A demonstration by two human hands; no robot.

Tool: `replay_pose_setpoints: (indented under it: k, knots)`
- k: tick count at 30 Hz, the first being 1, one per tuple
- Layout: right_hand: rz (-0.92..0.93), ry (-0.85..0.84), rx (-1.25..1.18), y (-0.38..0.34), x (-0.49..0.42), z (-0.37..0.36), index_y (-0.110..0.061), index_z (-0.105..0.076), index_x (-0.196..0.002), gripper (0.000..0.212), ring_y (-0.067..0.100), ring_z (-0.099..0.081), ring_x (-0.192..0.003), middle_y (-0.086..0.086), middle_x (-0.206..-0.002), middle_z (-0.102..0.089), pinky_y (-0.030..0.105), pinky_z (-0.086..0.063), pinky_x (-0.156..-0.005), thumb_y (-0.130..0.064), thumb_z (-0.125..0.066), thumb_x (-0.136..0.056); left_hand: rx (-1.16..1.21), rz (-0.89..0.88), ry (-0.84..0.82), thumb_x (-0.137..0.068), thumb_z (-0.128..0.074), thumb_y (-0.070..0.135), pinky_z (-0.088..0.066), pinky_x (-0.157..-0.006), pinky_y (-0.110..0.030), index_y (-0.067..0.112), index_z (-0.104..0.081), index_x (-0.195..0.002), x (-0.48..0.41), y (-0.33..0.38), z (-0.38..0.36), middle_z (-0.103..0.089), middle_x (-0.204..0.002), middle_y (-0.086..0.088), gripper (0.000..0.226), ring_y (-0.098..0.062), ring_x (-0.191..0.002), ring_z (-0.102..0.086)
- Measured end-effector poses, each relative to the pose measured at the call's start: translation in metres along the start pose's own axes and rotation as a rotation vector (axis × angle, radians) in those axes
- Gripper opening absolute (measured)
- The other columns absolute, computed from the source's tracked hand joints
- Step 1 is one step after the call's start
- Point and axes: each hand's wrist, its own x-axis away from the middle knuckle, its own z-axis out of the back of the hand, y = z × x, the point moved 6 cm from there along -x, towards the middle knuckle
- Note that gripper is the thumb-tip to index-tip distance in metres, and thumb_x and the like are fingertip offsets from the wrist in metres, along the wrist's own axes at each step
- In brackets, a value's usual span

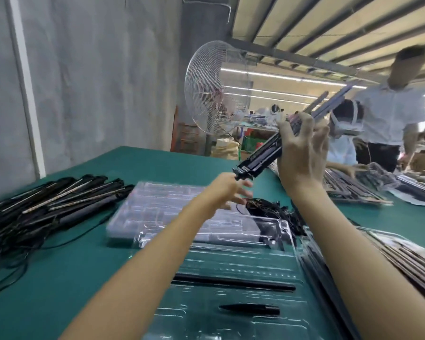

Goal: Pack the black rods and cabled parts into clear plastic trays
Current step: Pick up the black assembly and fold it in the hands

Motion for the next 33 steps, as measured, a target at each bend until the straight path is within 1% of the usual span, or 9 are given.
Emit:
replay_pose_setpoints:
  k: [2,4,8,12,16,21,27,30,33]
  knots:
    - [-0.014,-0.040,0.072,0.002,0.012,-0.004,-0.008,-0.054,-0.128,0.054,0.045,-0.037,-0.117,0.020,-0.140,-0.039,0.047,-0.034,-0.091,0.017,-0.043,-0.081,0.437,0.048,-0.083,-0.100,-0.022,0.052,-0.058,-0.065,-0.037,0.005,-0.059,-0.111,0.012,0.004,0.009,-0.072,-0.096,-0.012,0.061,-0.025,-0.083,-0.070]
    - [-0.024,-0.087,0.113,0.003,0.022,-0.008,-0.009,-0.052,-0.128,0.054,0.041,-0.036,-0.118,0.019,-0.136,-0.040,0.044,-0.029,-0.089,0.015,-0.040,-0.081,0.576,0.036,-0.187,-0.091,-0.023,0.066,-0.058,-0.062,-0.040,0.004,-0.057,-0.116,0.023,0.009,0.016,-0.072,-0.094,-0.014,0.074,-0.030,-0.085,-0.071]
    - [0.002,-0.133,0.128,-0.014,0.051,-0.012,-0.007,-0.055,-0.123,0.051,0.036,-0.035,-0.121,0.020,-0.127,-0.048,0.048,-0.021,-0.097,0.013,-0.041,-0.079,0.251,0.025,-0.088,-0.089,-0.056,0.045,-0.053,-0.053,-0.025,0.007,-0.064,-0.099,0.045,0.007,0.024,-0.064,-0.086,-0.005,0.040,-0.012,-0.063,-0.066]
    - [0.076,-0.173,0.092,-0.036,0.085,-0.012,-0.004,-0.062,-0.112,0.036,0.040,-0.049,-0.109,0.022,-0.111,-0.058,0.055,-0.023,-0.109,0.010,-0.051,-0.081,0.302,0.068,-0.002,-0.094,-0.057,0.022,-0.053,-0.052,-0.025,0.010,-0.067,-0.089,0.060,-0.020,0.028,-0.065,-0.071,0.001,0.018,-0.011,-0.062,-0.067]
    - [0.149,-0.083,-0.070,-0.044,0.115,0.006,0.000,-0.068,-0.106,0.056,0.042,-0.063,-0.084,0.027,-0.101,-0.063,0.047,-0.053,-0.079,0.018,-0.074,-0.053,0.288,-0.008,0.042,-0.096,-0.052,0.016,-0.054,-0.053,-0.023,0.007,-0.068,-0.092,0.085,-0.043,0.047,-0.071,-0.081,-0.002,0.019,-0.013,-0.074,-0.070]
    - [0.098,-0.059,-0.132,-0.023,0.137,0.026,0.004,-0.064,-0.108,0.064,0.041,-0.062,-0.086,0.028,-0.103,-0.060,0.045,-0.054,-0.075,0.019,-0.075,-0.046,0.255,-0.045,0.054,-0.084,-0.060,0.023,-0.055,-0.056,-0.024,0.004,-0.067,-0.096,0.119,-0.066,0.073,-0.072,-0.088,-0.005,0.024,-0.018,-0.080,-0.070]
    - [-0.250,-0.467,-0.453,0.027,0.152,0.010,-0.009,-0.048,-0.125,0.053,0.021,-0.051,-0.089,0.005,-0.107,-0.051,0.028,-0.039,-0.075,-0.005,-0.068,-0.077,0.298,-0.097,0.175,-0.077,-0.063,0.024,-0.055,-0.053,-0.023,0.006,-0.070,-0.093,0.144,-0.087,0.110,-0.071,-0.084,-0.010,0.025,-0.018,-0.071,-0.069]
    - [-0.672,-0.798,-1.066,0.028,0.162,-0.009,-0.015,-0.037,-0.136,0.052,0.023,-0.068,-0.081,0.005,-0.115,-0.058,0.029,-0.053,-0.068,-0.004,-0.053,-0.088,0.309,-0.147,0.155,-0.066,-0.080,0.046,-0.054,-0.054,-0.023,0.008,-0.074,-0.092,0.149,-0.093,0.116,-0.071,-0.087,-0.013,0.048,-0.019,-0.071,-0.068]
    - [-1.072,-0.803,-1.675,0.022,0.166,-0.019,-0.011,-0.042,-0.128,0.037,0.036,-0.070,-0.079,0.024,-0.118,-0.058,0.037,-0.058,-0.063,-0.008,-0.037,-0.092,0.303,-0.154,0.114,-0.052,-0.086,0.053,-0.054,-0.056,-0.023,0.005,-0.073,-0.095,0.149,-0.099,0.115,-0.070,-0.088,-0.015,0.066,-0.021,-0.073,-0.067]
